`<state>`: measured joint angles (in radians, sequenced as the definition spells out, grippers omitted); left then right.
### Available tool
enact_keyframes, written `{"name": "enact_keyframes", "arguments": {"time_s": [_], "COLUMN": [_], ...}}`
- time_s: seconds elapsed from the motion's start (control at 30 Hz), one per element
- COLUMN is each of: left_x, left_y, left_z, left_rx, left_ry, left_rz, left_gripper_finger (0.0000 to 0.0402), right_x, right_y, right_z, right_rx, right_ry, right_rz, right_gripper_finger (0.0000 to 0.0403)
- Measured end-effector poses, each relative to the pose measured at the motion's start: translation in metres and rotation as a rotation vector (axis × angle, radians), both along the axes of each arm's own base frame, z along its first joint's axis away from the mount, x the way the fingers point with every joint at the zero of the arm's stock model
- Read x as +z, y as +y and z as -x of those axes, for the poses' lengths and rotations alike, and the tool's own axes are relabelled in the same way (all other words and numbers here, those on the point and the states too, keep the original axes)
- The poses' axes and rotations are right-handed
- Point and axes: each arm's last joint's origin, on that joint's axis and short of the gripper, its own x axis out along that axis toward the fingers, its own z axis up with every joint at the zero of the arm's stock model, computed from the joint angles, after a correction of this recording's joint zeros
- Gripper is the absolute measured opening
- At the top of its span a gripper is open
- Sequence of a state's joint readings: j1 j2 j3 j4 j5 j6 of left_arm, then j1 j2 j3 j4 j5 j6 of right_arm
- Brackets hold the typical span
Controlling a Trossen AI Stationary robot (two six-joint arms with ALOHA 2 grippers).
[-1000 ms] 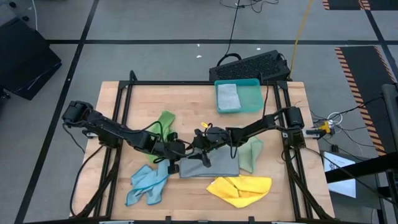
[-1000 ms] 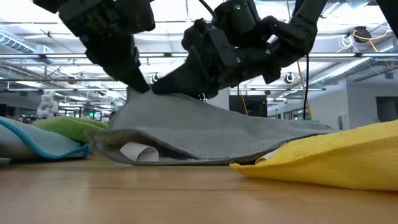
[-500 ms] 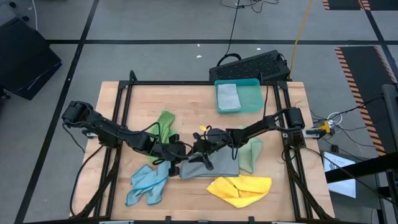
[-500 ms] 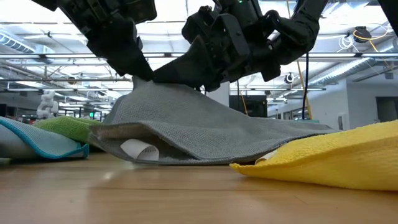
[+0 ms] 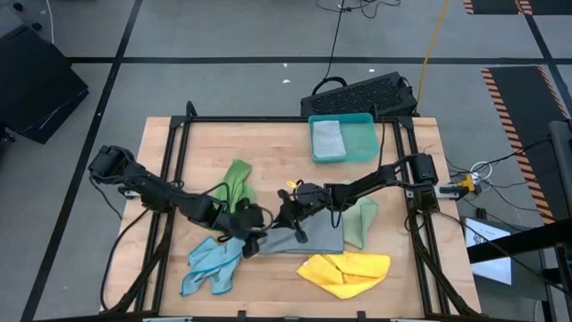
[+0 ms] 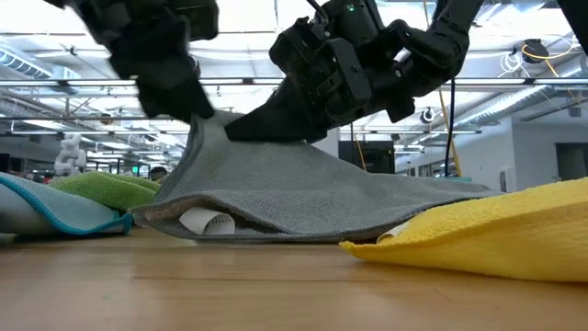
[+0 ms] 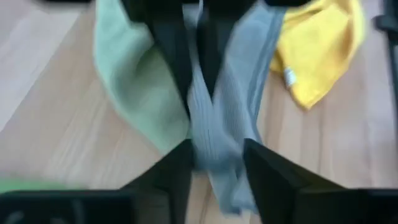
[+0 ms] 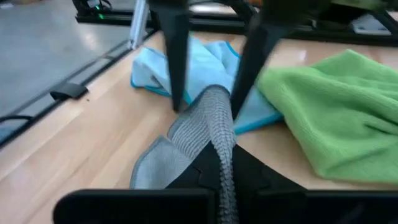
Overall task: Fold microfiber towels
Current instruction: Fold the gray microfiber cloth
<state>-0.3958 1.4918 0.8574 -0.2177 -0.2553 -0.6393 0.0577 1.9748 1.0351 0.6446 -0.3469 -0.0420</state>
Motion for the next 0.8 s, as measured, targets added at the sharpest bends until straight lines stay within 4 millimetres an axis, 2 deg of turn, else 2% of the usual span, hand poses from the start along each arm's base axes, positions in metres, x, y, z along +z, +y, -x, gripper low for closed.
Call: {"name": "enact_keyframes", "arguments": {"time_s": [0.17,0.37,0.6,0.8], "left_x": [-0.003,-0.006,-0.040,-0.052], "left_y": [-0.020,-0.039,-0.029,-0.011], "left_z": [0.017,0.033,0.049,0.041], "left_rx": [0.177,0.333,0.440,0.391], "left_ry": [-0.030,-0.178,-0.328,-0.419], "left_rz": [-0.099,-0.153,-0.107,-0.126], "left_gripper_finger": [0.0223,0.0254,0.0255,0.0255], "right_x": [0.014,0.022,0.026,0.026], "right_y": [-0.013,-0.025,-0.028,-0.028], "right_z": [0.006,0.013,0.017,0.016], "right_rx": [-0.014,-0.028,-0.032,-0.033], "right_ry": [0.036,0.045,0.032,0.024], "right_rz": [0.050,0.082,0.093,0.096], "right_gripper_finger": [0.0004,0.0003,0.0002,0.0001]}}
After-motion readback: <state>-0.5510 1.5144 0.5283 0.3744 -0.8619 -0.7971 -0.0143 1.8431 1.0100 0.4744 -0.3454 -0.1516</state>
